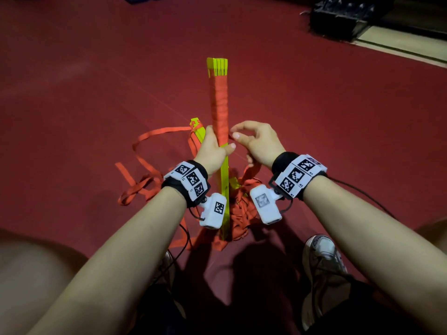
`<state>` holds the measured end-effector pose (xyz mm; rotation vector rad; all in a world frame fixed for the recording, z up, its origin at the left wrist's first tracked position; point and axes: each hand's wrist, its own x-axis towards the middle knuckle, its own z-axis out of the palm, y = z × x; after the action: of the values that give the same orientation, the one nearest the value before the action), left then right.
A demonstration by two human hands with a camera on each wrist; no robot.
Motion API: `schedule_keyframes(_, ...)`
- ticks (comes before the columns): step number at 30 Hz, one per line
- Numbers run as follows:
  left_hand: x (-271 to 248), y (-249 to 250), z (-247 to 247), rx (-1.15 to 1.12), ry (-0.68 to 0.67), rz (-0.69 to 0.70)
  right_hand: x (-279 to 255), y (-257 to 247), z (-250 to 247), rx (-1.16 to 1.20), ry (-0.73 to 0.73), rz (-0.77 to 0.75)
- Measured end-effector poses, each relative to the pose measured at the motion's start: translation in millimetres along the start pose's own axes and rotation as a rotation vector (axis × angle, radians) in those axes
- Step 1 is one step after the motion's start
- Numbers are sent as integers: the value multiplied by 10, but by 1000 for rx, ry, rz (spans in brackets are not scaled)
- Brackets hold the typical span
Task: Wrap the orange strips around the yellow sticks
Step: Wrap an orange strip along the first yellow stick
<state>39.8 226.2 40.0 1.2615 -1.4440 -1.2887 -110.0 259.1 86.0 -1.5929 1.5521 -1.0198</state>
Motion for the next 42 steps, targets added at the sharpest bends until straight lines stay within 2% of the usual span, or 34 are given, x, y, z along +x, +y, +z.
schedule_keyframes(2,-25,-46,5,65,22,6,-31,-39,13,-129,-23,-52)
schedule_keyframes(6,-123,-66,-13,395,117,23,-64,-76,119,-428,-26,-50)
schedule_keyframes(8,-190,-43,13,426,169,77,-73,-121,129,-506,32,-28)
schedule_keyframes(11,-224,-40,78,445,223,63,-58,-144,110,-524,56,4)
schedule_keyframes(13,-197,-31,56,350,157,18,-41,-127,96,-507,28,-10)
schedule_keyframes(16,-138,-126,-74,55,-124,-164,-1,-70,15,-410,-55,-83)
schedule_keyframes(19,-127,-337,-148,127,-220,-264,11,-36,-97,-321,-152,-123)
schedule_keyframes(22,-244,-254,-121,80,-197,-179,26,28,-148,-375,-247,-123)
schedule_keyframes(27,-314,-205,-31,-14,-105,-106,32,30,-104,-431,-204,-134)
schedule_keyframes(31,-304,-84,112,-96,-17,-94,39,19,-101,-323,-146,-36)
schedule_keyframes(33,-269,-15,165,-108,40,-66,52,-12,-91,-350,-114,-50)
schedule_keyframes(36,-222,28,188,159,117,-7,74,-77,-47,-416,-62,-91)
schedule_keyframes(38,-233,61,231,321,142,10,53,-116,-8,-429,-32,-63)
schedule_keyframes(40,-250,58,296,394,129,26,22,-130,17,-440,20,-19)
schedule_keyframes(42,-295,78,363,466,57,59,11,-125,-15,-384,73,48)
